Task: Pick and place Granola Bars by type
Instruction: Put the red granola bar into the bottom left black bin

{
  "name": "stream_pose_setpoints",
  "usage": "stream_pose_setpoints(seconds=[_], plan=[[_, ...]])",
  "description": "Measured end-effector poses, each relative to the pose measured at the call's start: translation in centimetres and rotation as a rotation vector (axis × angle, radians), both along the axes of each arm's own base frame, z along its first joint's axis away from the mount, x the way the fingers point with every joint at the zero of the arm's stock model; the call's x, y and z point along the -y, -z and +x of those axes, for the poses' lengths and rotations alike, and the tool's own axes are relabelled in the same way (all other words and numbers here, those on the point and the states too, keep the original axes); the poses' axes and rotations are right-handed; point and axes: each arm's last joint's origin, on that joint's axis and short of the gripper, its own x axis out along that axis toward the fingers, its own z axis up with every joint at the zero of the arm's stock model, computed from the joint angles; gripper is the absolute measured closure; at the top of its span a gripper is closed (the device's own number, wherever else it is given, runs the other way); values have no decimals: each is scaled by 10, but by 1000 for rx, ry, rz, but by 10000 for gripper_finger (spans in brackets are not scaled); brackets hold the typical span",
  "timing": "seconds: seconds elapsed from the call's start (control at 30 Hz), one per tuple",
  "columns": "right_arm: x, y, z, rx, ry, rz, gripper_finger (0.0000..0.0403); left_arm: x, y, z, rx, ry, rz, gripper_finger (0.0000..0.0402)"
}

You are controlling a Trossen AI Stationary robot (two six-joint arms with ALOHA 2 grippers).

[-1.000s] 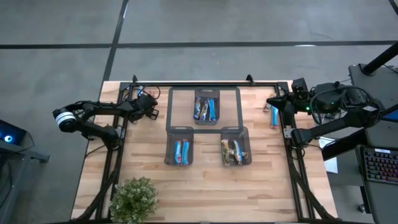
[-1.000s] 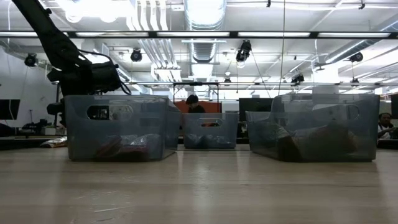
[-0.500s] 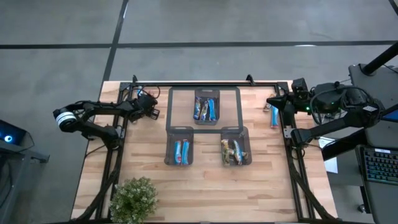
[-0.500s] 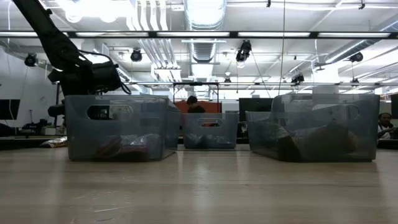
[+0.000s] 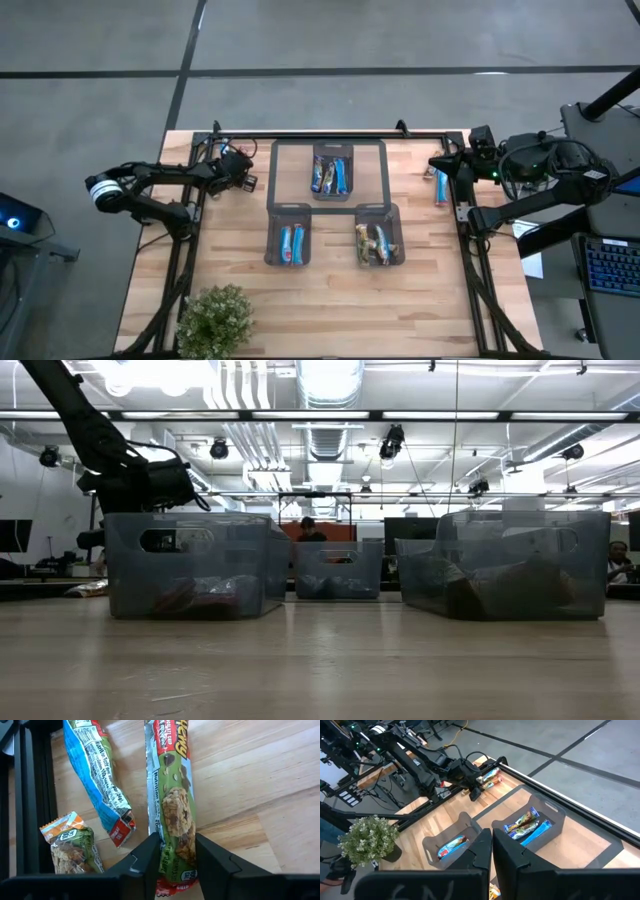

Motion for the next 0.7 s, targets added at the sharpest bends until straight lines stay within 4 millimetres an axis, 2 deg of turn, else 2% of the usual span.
stream_pose_setpoints(seconds=[0.7], plan=[[0, 0, 0, -2, -1, -6, 394, 0, 0, 0, 7, 1, -11, 324]])
